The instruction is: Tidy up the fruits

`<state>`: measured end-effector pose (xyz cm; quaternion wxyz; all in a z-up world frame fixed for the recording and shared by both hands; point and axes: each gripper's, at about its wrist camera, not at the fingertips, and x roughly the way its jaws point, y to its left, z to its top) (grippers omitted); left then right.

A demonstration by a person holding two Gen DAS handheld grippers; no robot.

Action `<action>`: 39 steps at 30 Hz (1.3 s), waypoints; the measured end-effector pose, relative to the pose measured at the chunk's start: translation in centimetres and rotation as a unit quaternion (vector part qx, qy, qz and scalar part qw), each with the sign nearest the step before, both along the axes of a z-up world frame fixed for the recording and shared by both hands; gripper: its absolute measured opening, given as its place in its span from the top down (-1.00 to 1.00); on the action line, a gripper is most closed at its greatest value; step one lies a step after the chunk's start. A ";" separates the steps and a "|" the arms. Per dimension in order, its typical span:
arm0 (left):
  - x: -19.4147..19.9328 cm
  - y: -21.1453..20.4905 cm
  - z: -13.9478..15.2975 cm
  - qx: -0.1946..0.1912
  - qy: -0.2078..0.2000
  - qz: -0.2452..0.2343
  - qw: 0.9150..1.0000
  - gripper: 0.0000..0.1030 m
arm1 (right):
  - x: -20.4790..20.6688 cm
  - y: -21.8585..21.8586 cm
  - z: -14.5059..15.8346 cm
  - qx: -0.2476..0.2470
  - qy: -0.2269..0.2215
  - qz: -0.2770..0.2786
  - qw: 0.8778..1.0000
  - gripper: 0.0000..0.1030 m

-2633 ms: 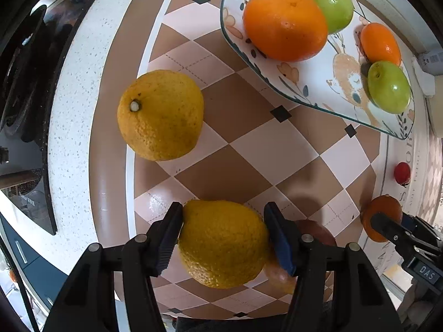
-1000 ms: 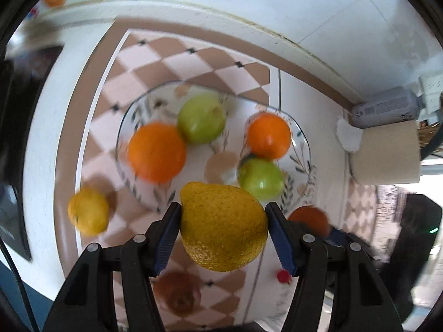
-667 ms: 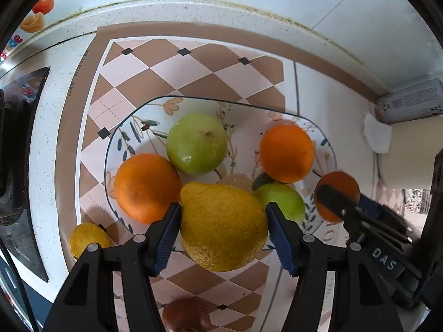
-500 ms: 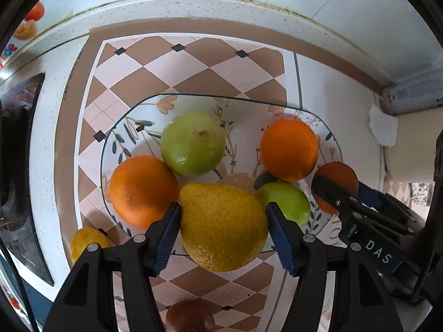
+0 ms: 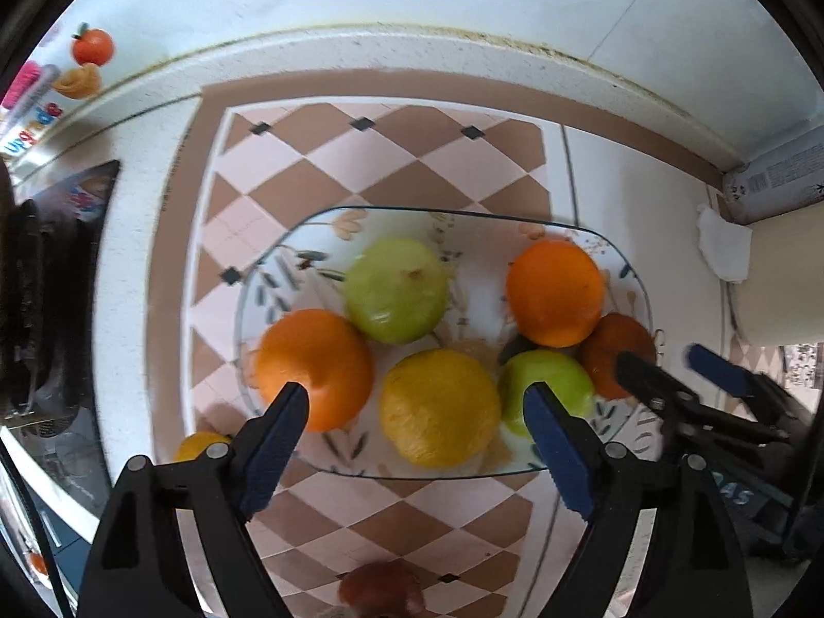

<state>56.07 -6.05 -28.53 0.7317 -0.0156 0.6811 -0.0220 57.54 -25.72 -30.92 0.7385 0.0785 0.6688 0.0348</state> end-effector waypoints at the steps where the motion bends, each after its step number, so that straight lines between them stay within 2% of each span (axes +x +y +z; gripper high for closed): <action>1: -0.2 0.2 0.2 0.008 -0.006 0.001 1.000 -0.65 | -0.2 0.0 0.3 -0.006 -0.004 0.002 1.000 -0.80; 5: -1.6 1.3 1.5 0.030 -0.028 0.006 0.999 -0.65 | -2.1 0.1 2.0 -0.043 -0.023 0.004 0.999 -0.80; 14: -5.7 3.1 4.4 0.031 -0.062 0.018 0.997 -0.65 | -6.8 1.7 6.1 -0.071 -0.066 0.021 0.995 -0.80; 20: -8.9 4.1 7.1 0.030 -0.094 0.030 0.995 -0.65 | -10.5 2.7 8.6 -0.064 -0.086 0.021 0.994 -0.80; 29: -13.8 4.9 11.7 0.040 -0.144 0.015 0.989 -0.65 | -15.2 3.3 12.9 -0.055 -0.123 0.015 0.991 -0.80; 39: -17.6 5.3 15.5 0.043 -0.185 0.011 0.982 -0.65 | -19.5 4.0 18.5 -0.043 -0.167 0.009 0.985 -0.80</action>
